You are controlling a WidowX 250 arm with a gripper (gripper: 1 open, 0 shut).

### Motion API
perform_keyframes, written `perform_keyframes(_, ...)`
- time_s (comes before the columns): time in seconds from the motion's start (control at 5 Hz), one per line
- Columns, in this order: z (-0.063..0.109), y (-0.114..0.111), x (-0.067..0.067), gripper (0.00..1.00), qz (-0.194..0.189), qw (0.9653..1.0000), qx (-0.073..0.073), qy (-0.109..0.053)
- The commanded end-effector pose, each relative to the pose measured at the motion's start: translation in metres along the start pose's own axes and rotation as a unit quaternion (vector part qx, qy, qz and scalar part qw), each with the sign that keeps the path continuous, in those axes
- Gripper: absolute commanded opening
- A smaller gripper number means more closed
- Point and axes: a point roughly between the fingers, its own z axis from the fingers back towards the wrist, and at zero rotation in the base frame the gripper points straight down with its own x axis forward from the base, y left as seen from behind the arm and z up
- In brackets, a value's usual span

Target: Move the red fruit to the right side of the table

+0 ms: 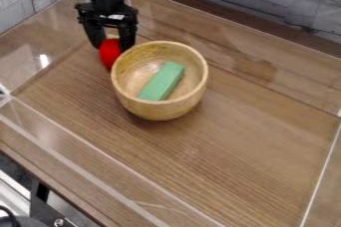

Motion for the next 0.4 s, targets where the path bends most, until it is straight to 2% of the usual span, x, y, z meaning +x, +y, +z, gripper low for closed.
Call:
perform_keyframes(0.0, 0.0131, 0.0088, 0.0113, 1.00, 0.008, 0.9995, 0.010, -0.029)
perform_keyframes(0.2, 0.0090, 0.0103, 0.0137, 1.00, 0.011, 0.9995, 0.011, -0.027)
